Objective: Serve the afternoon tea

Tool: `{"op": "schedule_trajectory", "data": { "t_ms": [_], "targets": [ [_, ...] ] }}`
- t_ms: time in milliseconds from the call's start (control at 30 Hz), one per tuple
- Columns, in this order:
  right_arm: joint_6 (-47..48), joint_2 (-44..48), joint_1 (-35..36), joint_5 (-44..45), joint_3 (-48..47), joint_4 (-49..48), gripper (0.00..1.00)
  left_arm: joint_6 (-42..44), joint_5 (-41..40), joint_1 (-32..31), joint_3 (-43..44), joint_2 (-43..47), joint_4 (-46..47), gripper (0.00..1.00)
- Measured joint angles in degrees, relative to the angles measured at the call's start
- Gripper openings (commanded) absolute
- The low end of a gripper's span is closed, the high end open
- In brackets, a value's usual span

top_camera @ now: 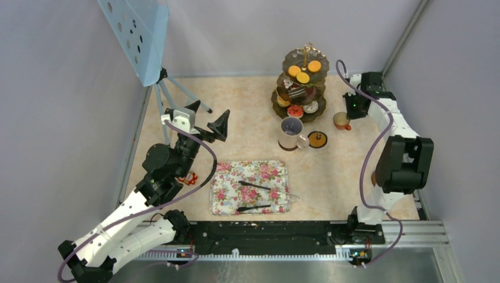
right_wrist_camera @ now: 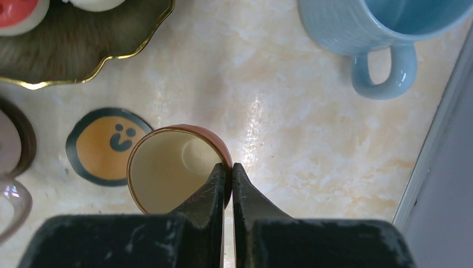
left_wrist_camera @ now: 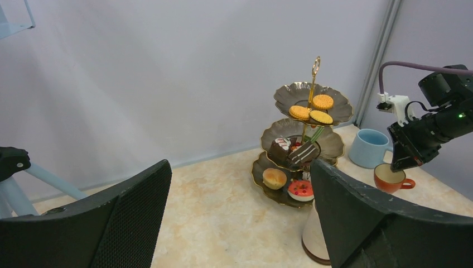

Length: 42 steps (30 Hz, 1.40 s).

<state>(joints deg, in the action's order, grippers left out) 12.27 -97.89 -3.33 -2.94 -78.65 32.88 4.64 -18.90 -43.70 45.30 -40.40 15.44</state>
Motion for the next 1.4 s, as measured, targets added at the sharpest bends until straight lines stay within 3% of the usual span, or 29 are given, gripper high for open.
{"op": "schedule_trajectory", "data": {
  "t_ms": [167,333,700,1400],
  "targets": [
    [9.03,-4.31,-1.22,-9.38,-6.54,5.25,0.00,0.02,0.00,-0.02,0.00,-0.13,0.02,0.99],
    [11.98,-4.92,-0.13,-15.56,-6.43,5.11,0.00,0.04,0.00,-0.04,0.00,-0.37,0.02,0.99],
    [-4.68,3.69,2.60,-16.28,15.13,-8.50,0.00,0.22,0.00,-0.22,0.00,-0.37,0.02,0.99],
    [-7.41,4.31,6.40,-12.24,17.29,-15.98,0.00,0.24,0.02,-0.22,0.00,-0.37,0.02,0.99]
  ]
}}
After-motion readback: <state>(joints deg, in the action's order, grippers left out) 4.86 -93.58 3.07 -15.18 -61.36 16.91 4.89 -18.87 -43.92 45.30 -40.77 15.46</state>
